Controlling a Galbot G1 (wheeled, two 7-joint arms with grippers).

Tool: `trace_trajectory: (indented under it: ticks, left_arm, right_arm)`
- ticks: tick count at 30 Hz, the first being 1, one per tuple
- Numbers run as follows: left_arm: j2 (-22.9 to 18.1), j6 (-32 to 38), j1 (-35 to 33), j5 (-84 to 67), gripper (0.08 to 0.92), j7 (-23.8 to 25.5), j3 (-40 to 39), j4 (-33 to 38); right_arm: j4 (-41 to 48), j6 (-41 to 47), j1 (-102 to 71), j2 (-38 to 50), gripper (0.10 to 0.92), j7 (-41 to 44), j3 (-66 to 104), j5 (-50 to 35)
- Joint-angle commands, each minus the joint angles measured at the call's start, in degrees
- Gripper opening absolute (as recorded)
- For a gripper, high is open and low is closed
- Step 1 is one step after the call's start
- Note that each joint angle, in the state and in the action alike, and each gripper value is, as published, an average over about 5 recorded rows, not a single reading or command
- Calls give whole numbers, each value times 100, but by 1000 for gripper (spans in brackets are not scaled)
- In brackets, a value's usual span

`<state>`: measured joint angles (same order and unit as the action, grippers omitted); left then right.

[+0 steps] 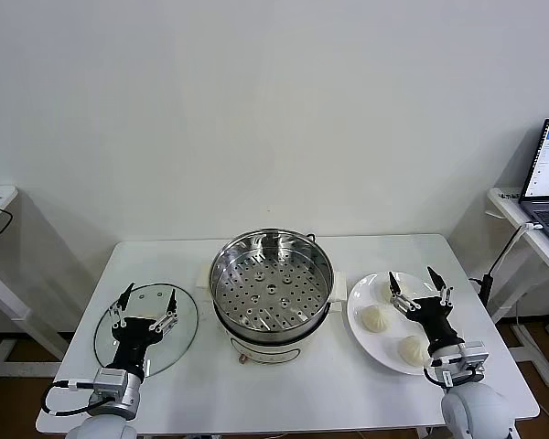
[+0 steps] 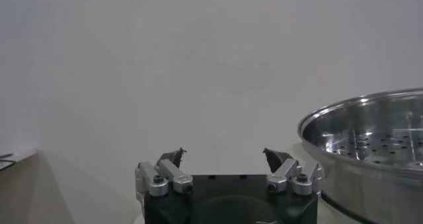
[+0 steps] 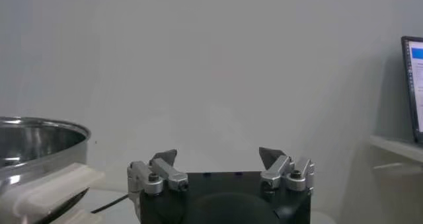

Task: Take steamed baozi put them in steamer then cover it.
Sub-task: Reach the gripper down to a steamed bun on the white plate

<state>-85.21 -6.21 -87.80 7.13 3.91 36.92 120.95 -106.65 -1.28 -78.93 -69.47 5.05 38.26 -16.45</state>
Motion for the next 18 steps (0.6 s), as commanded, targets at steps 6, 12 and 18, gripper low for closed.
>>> trace_trajectory:
  ticks: [6, 12, 18]
  left_arm:
    - [79, 16, 32, 2, 823, 7, 27, 31]
    - [129, 12, 46, -2, 823, 8, 13, 96]
    - [153, 14, 32, -5, 823, 2, 19, 171]
  right_arm:
    - [500, 420, 846, 1007, 823, 68, -222, 877]
    - [1146, 866, 2018, 2655, 823, 753, -1188, 2063]
    - [1597, 1282, 3202, 3971, 823, 2373, -2619, 2285]
